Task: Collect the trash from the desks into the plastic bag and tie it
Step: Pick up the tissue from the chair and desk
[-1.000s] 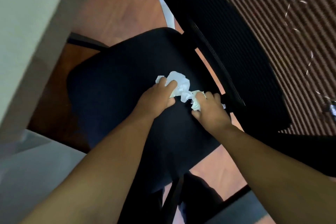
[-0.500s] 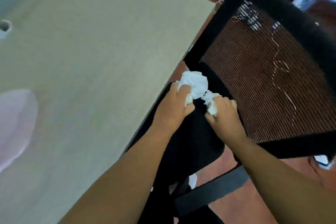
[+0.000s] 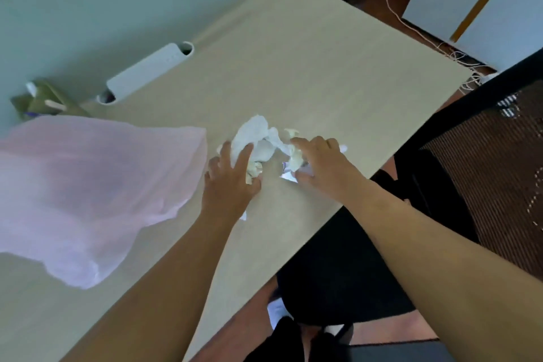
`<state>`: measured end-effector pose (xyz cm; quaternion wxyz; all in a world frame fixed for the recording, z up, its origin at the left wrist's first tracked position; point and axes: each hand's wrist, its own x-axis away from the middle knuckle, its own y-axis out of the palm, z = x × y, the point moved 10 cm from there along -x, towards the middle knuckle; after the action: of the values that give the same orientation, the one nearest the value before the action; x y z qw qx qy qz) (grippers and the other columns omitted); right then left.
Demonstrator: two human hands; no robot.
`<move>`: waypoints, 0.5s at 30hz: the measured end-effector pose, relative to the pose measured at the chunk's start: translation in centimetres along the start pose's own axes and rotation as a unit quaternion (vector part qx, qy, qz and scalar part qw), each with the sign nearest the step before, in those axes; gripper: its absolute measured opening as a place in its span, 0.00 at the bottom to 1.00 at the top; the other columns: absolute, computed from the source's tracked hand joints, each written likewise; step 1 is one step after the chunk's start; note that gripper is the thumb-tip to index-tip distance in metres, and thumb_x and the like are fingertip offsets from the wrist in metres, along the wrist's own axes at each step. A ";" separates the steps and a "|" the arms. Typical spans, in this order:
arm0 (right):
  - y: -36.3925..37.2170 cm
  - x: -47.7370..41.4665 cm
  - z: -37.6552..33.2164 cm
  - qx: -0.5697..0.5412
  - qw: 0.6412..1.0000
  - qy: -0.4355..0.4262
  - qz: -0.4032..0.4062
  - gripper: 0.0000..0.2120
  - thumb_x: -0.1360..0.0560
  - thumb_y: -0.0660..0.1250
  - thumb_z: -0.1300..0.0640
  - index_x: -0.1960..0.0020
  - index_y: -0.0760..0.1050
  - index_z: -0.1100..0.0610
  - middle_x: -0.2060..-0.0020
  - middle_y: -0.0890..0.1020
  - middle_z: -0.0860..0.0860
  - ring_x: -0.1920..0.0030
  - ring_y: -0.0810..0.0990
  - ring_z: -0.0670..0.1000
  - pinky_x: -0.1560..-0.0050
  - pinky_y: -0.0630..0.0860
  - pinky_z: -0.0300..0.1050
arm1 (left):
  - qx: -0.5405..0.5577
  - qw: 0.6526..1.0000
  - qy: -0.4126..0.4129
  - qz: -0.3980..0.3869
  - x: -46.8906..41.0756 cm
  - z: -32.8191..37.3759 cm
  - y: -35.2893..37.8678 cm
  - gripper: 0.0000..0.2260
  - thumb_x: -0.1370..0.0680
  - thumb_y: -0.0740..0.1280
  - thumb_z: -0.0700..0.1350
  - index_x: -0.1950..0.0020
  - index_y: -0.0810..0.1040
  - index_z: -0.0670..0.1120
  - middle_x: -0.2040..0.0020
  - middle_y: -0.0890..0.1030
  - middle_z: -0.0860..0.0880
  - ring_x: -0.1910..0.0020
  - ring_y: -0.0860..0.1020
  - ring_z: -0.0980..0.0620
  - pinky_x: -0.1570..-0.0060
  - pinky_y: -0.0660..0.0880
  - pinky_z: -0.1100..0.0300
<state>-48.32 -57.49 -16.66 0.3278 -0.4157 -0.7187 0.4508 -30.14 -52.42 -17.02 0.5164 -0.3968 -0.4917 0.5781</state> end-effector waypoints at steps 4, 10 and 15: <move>-0.2 0.7 -0.6 0.034 0.999 -0.007 0.006 0.39 0.28 0.68 0.40 0.22 0.54 0.43 0.34 0.70 0.52 0.33 0.66 0.56 0.43 0.75 0.49 | -0.024 1.000 -0.001 -0.009 2.1 -2.7 1.6 0.39 0.25 0.65 0.62 0.20 0.49 0.56 0.19 0.46 0.42 0.23 0.49 0.34 0.27 0.49 0.37; -6.7 5.7 5.7 0.092 0.993 0.060 0.034 0.34 0.26 0.65 0.42 0.23 0.58 0.47 0.32 0.69 0.54 0.31 0.65 0.57 0.38 0.71 0.53 | -0.034 0.994 0.088 0.058 5.2 2.9 1.0 0.33 0.26 0.64 0.56 0.23 0.61 0.50 0.21 0.58 0.42 0.25 0.58 0.35 0.28 0.52 0.37; -14.6 13.3 13.6 0.159 0.976 0.122 0.089 0.28 0.25 0.65 0.44 0.28 0.68 0.52 0.36 0.73 0.55 0.34 0.67 0.59 0.38 0.70 0.57 | -0.047 0.987 0.151 -0.025 7.8 6.8 4.2 0.26 0.26 0.65 0.54 0.30 0.71 0.46 0.26 0.68 0.41 0.32 0.71 0.35 0.38 0.70 0.41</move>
<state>-70.03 -54.36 -7.10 0.4331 -0.4727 -0.5528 0.5324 -38.74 -45.76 -19.36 0.5797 -0.4910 -0.4440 0.4751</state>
